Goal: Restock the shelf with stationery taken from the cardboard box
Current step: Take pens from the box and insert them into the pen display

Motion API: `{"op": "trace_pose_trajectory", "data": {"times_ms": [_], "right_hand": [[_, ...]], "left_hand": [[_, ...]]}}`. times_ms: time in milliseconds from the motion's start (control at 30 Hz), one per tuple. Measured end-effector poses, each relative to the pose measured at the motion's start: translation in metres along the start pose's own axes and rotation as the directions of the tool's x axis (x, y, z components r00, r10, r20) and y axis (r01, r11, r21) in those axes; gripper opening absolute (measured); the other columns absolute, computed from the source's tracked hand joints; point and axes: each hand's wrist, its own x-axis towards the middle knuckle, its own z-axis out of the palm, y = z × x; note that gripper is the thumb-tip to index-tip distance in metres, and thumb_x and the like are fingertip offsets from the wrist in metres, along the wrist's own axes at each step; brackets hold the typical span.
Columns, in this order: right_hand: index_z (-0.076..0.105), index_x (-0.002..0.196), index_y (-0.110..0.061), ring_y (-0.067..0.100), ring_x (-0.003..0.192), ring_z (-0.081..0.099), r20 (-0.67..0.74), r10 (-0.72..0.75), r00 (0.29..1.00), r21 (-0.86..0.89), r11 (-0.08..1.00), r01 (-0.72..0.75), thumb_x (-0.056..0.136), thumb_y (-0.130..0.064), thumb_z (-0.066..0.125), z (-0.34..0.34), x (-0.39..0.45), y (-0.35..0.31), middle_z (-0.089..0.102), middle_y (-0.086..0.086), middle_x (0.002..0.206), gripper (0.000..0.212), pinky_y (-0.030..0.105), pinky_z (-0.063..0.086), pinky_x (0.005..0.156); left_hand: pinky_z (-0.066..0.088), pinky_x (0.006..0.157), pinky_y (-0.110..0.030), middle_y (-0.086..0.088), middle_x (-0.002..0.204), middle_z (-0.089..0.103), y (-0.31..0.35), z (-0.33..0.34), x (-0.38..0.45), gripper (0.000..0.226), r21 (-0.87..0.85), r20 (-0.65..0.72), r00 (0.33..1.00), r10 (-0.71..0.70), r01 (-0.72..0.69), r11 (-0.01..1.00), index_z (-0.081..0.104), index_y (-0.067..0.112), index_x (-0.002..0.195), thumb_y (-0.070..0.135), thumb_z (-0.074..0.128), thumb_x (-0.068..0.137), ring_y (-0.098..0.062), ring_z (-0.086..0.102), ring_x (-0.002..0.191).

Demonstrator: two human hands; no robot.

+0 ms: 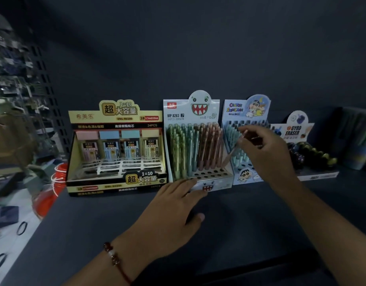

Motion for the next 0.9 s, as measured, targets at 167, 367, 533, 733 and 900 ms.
{"op": "trace_pose_trajectory", "data": {"times_ms": [167,367,533,733,900], "right_hand": [[0.067,0.116,-0.029,-0.003,0.087,0.059,0.039,-0.060,0.997,-0.085,0.994,0.063,0.093,-0.024,0.062,0.002,0.010,-0.004,0.063,-0.018,0.100,0.024,0.020,0.047,0.076],[0.066,0.113,-0.031,0.001,0.089,0.059,0.131,-0.065,0.989,-0.140,0.987,0.083,0.092,-0.020,0.063,0.013,0.014,-0.006,0.064,-0.008,0.104,0.024,0.019,0.048,0.078],[0.067,0.116,-0.029,-0.001,0.085,0.059,0.112,-0.024,0.993,-0.156,0.987,0.042,0.092,-0.024,0.063,0.017,0.017,-0.005,0.065,-0.009,0.097,0.025,0.015,0.046,0.071],[0.063,0.127,-0.018,-0.002,0.079,0.055,0.078,0.030,0.997,-0.134,0.991,-0.019,0.095,-0.024,0.062,0.034,0.013,0.010,0.059,-0.010,0.092,0.033,0.027,0.047,0.079],[0.067,0.120,-0.016,-0.001,0.079,0.057,0.020,0.035,0.999,-0.109,0.993,-0.032,0.093,-0.023,0.062,0.043,0.011,0.012,0.061,-0.009,0.090,0.028,0.028,0.049,0.077]], "left_hand": [[-0.009,0.113,-0.019,0.017,0.161,0.005,0.000,0.000,0.000,0.053,-0.017,-0.004,1.000,-0.011,0.010,1.000,0.021,0.041,0.151,0.051,0.036,0.100,0.000,-0.004,0.145],[-0.014,0.107,-0.013,0.018,0.161,0.005,0.001,-0.002,0.001,0.052,-0.020,-0.005,1.000,-0.006,0.006,1.000,0.023,0.042,0.150,0.050,0.037,0.100,0.001,-0.005,0.144],[-0.014,0.106,-0.012,0.020,0.160,0.004,0.000,-0.001,0.001,0.052,-0.013,-0.007,1.000,-0.002,0.002,1.000,0.023,0.042,0.149,0.051,0.037,0.100,0.001,-0.006,0.144],[-0.016,0.102,-0.009,0.020,0.160,0.006,-0.001,0.000,0.001,0.051,-0.019,-0.012,1.000,0.004,-0.004,1.000,0.026,0.042,0.149,0.051,0.038,0.100,0.000,-0.004,0.144],[-0.013,0.104,-0.012,0.017,0.160,0.011,-0.002,0.001,0.001,0.055,-0.025,-0.005,1.000,0.003,-0.003,1.000,0.030,0.041,0.148,0.055,0.032,0.095,-0.002,0.000,0.146]]}}
